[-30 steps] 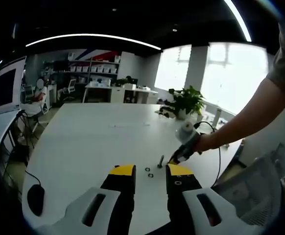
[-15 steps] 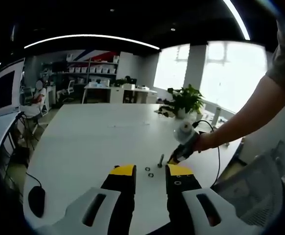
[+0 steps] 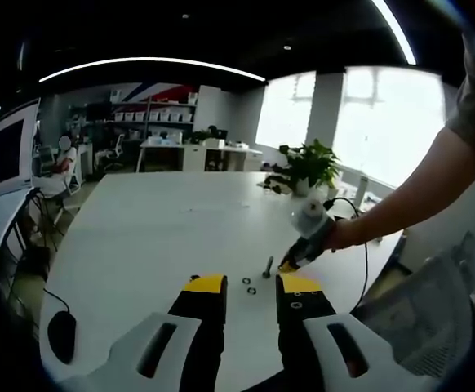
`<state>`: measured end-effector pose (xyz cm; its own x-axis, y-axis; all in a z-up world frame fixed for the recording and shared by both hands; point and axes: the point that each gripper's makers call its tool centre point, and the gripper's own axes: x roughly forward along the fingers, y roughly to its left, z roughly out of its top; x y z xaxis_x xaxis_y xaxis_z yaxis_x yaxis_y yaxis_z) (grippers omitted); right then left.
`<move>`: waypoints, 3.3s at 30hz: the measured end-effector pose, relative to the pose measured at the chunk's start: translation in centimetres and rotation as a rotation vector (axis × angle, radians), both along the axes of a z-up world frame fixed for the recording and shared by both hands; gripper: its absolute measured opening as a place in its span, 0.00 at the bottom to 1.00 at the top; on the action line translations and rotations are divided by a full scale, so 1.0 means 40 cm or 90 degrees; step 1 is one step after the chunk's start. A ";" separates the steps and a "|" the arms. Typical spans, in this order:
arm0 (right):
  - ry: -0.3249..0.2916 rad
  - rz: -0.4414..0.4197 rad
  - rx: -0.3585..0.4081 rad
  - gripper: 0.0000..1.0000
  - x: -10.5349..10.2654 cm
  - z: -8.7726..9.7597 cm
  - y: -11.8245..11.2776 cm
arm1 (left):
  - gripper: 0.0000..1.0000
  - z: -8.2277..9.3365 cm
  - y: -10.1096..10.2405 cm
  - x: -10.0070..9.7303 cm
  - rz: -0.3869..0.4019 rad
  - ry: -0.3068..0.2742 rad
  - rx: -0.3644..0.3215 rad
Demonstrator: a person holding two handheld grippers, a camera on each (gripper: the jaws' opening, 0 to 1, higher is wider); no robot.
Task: Place the washer onto the threaded stud by aligning its center hole with the stud, sliding it down to the base, and recovering from edge contact or off-axis alignment until the washer reaches the visible bottom stop.
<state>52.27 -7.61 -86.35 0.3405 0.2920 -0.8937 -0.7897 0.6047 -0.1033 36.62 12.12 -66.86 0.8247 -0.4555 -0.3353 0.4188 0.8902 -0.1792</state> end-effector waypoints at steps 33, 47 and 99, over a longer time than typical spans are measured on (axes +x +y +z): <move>-0.081 0.024 0.071 0.14 -0.006 0.155 0.074 | 0.22 0.016 0.030 0.009 0.034 -0.008 -0.034; -0.094 0.051 0.069 0.14 -0.010 0.196 0.101 | 0.22 0.026 0.029 0.010 0.035 -0.018 -0.036; -0.043 0.122 -0.030 0.15 -0.001 0.122 0.123 | 0.22 0.033 0.024 0.009 0.027 -0.022 -0.058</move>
<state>52.24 -2.67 -81.46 0.3426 0.3156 -0.8849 -0.8801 0.4374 -0.1847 36.99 13.08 -65.54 0.8546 -0.4465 -0.2653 0.3878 0.8883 -0.2460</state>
